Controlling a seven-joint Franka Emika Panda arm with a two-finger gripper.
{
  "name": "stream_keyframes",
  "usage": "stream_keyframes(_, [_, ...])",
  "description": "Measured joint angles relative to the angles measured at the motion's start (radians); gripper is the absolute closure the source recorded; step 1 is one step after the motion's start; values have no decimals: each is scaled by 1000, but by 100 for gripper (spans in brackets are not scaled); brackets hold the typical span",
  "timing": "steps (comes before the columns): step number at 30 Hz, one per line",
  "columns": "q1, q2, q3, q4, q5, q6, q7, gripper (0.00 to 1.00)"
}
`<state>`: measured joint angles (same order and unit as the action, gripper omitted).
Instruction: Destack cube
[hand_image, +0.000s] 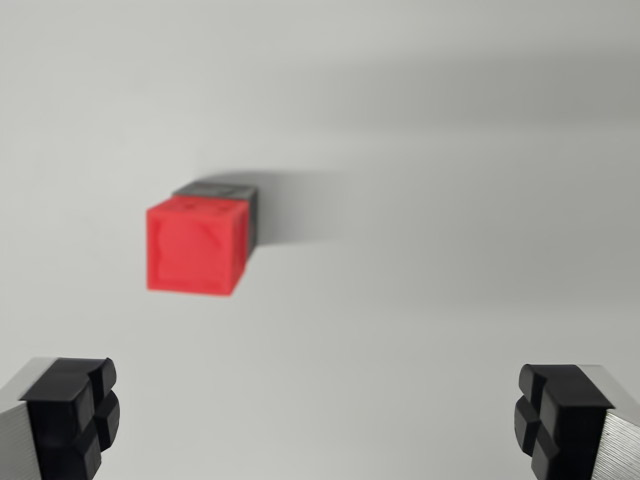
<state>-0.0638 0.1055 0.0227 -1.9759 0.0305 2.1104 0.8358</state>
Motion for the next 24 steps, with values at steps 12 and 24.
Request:
stream_keyframes(12, [0,0,0,0,0,0,0,0])
stream_keyframes(24, [9,3,1,-18,0,17,10,0])
